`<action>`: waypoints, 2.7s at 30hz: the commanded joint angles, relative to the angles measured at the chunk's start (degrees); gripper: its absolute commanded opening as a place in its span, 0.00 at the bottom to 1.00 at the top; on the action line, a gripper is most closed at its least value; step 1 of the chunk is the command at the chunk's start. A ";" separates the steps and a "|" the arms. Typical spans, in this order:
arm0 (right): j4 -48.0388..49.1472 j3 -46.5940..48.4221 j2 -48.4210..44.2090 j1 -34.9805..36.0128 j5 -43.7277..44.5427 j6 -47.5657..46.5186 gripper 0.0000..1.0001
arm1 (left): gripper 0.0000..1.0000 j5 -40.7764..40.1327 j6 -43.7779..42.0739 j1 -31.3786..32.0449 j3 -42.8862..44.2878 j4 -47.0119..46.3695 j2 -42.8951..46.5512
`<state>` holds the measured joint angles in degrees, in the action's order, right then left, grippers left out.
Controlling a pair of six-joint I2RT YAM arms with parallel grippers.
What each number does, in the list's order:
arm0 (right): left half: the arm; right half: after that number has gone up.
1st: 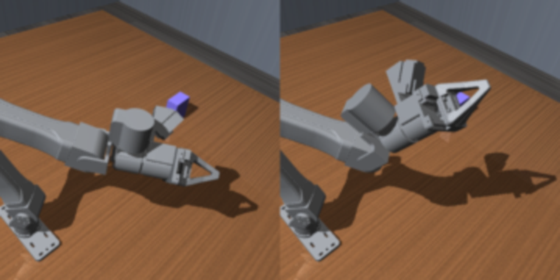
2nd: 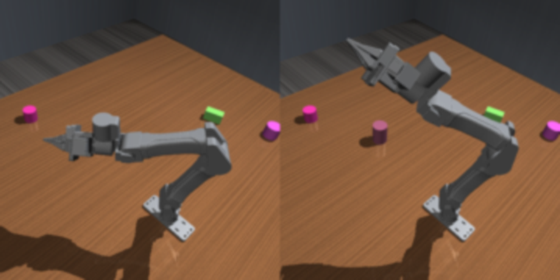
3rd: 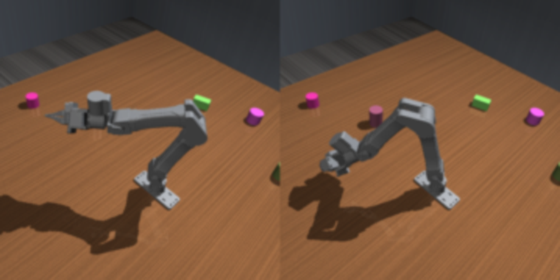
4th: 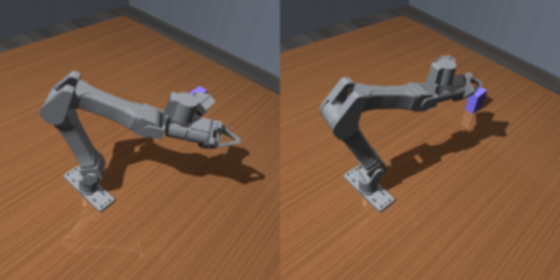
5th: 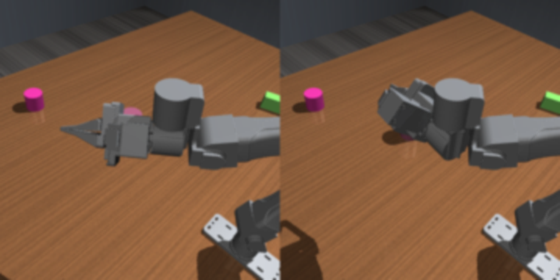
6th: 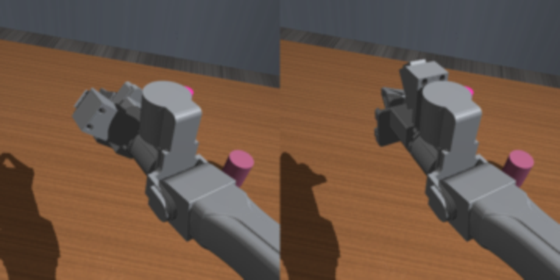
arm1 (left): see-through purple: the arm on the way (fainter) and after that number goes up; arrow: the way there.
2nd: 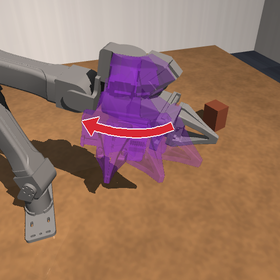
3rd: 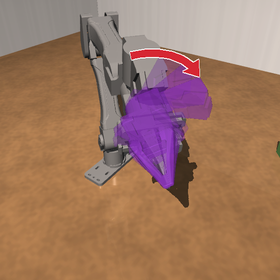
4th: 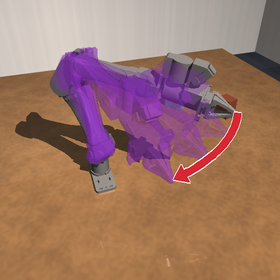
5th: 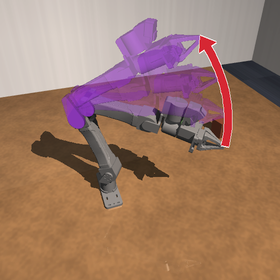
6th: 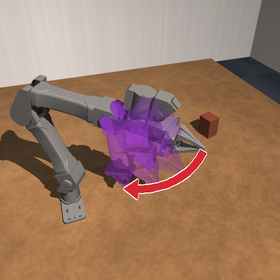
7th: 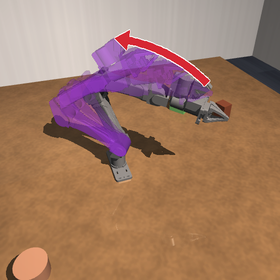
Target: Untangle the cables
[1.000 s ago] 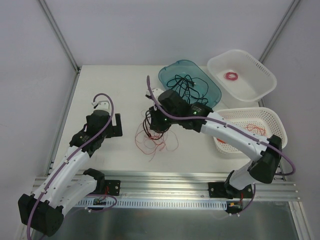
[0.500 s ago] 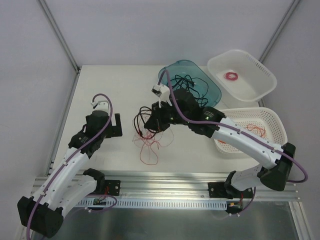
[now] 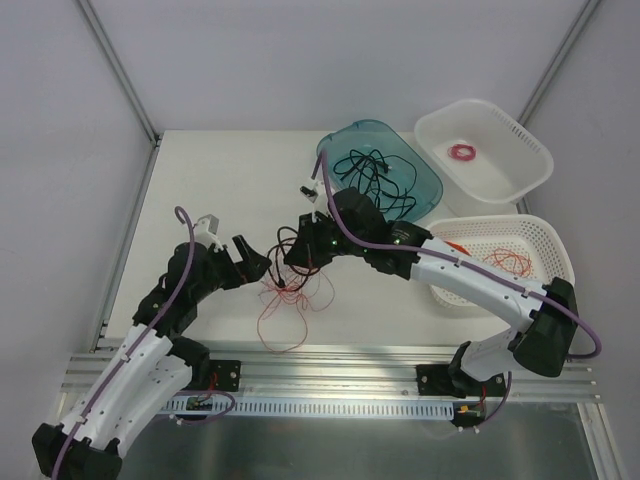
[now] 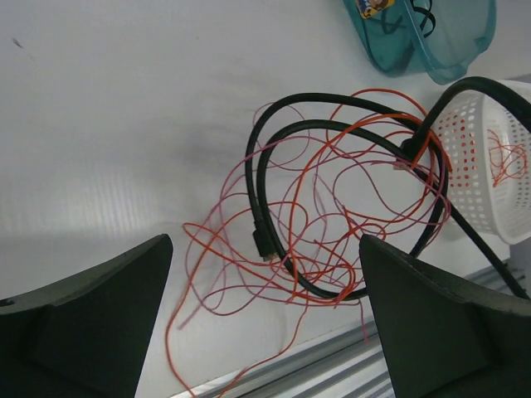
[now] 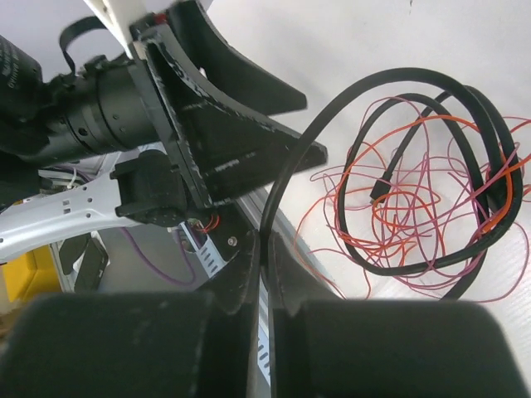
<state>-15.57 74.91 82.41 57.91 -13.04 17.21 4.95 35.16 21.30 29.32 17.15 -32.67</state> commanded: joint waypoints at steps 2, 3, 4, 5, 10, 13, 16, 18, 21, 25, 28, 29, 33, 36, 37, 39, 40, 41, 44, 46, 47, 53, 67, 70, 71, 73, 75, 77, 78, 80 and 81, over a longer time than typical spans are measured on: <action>8.18 -1.79 -2.69 0.27 -1.90 3.79 0.01 | 0.96 2.62 8.26 4.97 -0.76 -9.93 -2.57; 8.71 -2.31 -2.78 0.27 -1.90 3.97 0.01 | 0.95 0.08 8.26 6.28 -0.58 -10.46 -3.36; 9.07 -2.40 -2.78 0.36 -1.99 4.23 0.01 | 0.94 -1.77 8.09 7.78 0.12 -11.08 -4.24; 9.50 -2.40 -2.70 0.36 -1.99 4.49 0.01 | 0.93 -3.18 8.00 11.10 0.47 -11.95 -6.16; 10.74 -1.97 -2.34 0.36 -3.31 4.94 0.01 | 0.91 -9.33 9.48 17.10 1.79 -14.95 -14.24; 11.70 -1.88 -2.69 0.27 -4.01 5.55 0.01 | 0.87 -12.93 11.76 17.99 1.70 -15.39 -18.82; 11.80 -2.14 -3.31 0.45 -4.80 5.90 0.01 | 0.81 -15.84 13.44 17.99 1.88 -15.56 -22.34; 11.53 -2.67 -4.45 0.45 -4.54 5.47 0.01 | 0.74 -19.09 14.15 17.90 2.40 -15.65 -23.58; 9.95 -3.28 -6.47 0.36 -2.88 4.41 0.01 | 0.57 -23.13 14.68 17.90 3.11 -15.74 -26.30; 4.25 -3.64 -9.63 -0.16 3.09 -0.23 0.01 | 0.25 -27.88 15.29 17.37 2.32 -15.57 -28.85; -0.68 -6.26 -12.88 -2.53 7.05 -1.04 0.01 | 0.05 -27.72 15.55 14.13 1.18 -15.13 -30.26; -0.95 -7.40 -13.93 -3.50 7.58 -0.78 0.01 | 0.01 -27.45 15.56 11.95 0.74 -14.60 -30.35; -5.68 -11.36 -17.72 -10.43 10.04 -1.48 0.01 | 0.00 -25.43 15.64 5.69 -2.07 -13.63 -29.74; -8.68 -14.09 -19.13 -15.00 10.66 -2.09 0.01 | 0.00 -24.81 14.68 2.62 -2.69 -12.67 -27.98; -9.12 -15.49 -19.48 -15.89 10.66 -2.18 0.01 | 0.00 -24.64 14.07 2.17 -2.52 -12.32 -27.20; -9.74 -16.29 -18.70 -17.83 10.84 -2.71 0.01 | 0.00 -24.03 13.36 1.82 -1.90 -11.79 -26.49; -10.61 -16.38 -17.91 -18.09 10.75 -3.06 0.01 | 0.00 -23.50 12.58 1.82 -1.55 -11.70 -26.22; -11.14 -16.03 -15.46 -18.01 10.23 -3.50 0.01 | 0.00 -21.58 12.13 1.73 -1.11 -11.78 -26.22; -10.45 -16.11 -11.15 -17.75 7.51 -3.85 0.01 | 0.00 -16.66 9.15 1.82 1.43 -11.78 -28.15; -8.96 -16.47 -7.54 -16.96 7.67 -3.77 0.01 | 0.00 -12.43 7.65 1.82 3.37 -11.79 -29.99; -8.69 -16.55 -6.57 -16.26 8.46 -3.85 0.01 | 0.00 -11.64 7.21 1.82 3.81 -11.79 -30.35; -9.91 -15.33 -1.82 -15.03 11.35 -4.29 0.17 | 0.09 -9.17 4.13 1.82 5.75 -11.35 -30.71; -15.99 -9.44 -6.73 -2.64 22.44 -8.60 0.84 | 0.94 -7.23 4.39 1.82 6.89 6.11 -15.61; -14.31 -10.31 -8.58 -1.14 22.53 -7.90 0.89 | 0.96 -7.67 7.11 1.82 5.40 9.82 -11.82; -13.79 -10.92 -9.28 -0.26 22.70 -7.81 0.90 | 0.95 -7.59 8.08 1.82 4.18 11.49 -11.02; -11.94 -11.72 -9.64 0.71 22.71 -7.28 0.91 | 0.94 -6.80 10.45 1.82 2.59 12.03 -8.74; -10.19 -12.86 -9.64 1.85 22.53 -6.84 0.91 | 0.91 -5.14 12.29 1.90 0.39 12.12 -7.94; -9.48 -13.39 -9.29 2.82 22.09 -6.23 0.92 | 0.89 -5.04 13.35 2.08 -1.45 12.21 -8.03; -8.61 -14.00 -8.94 3.26 22.00 -6.05 0.92 | 0.88 -3.65 13.71 2.17 -2.07 12.21 -8.20; -7.55 -14.79 -8.59 4.23 21.83 -5.27 0.91 | 0.85 -3.28 15.02 2.69 -3.56 12.12 -8.55; -6.15 -15.15 -8.41 4.32 21.65 -4.91 0.92 | 0.83 -3.19 15.64 2.96 -3.92 11.95 -8.99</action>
<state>-25.93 60.88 74.00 61.30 8.32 10.37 -0.38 47.24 23.68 26.83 27.57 -41.25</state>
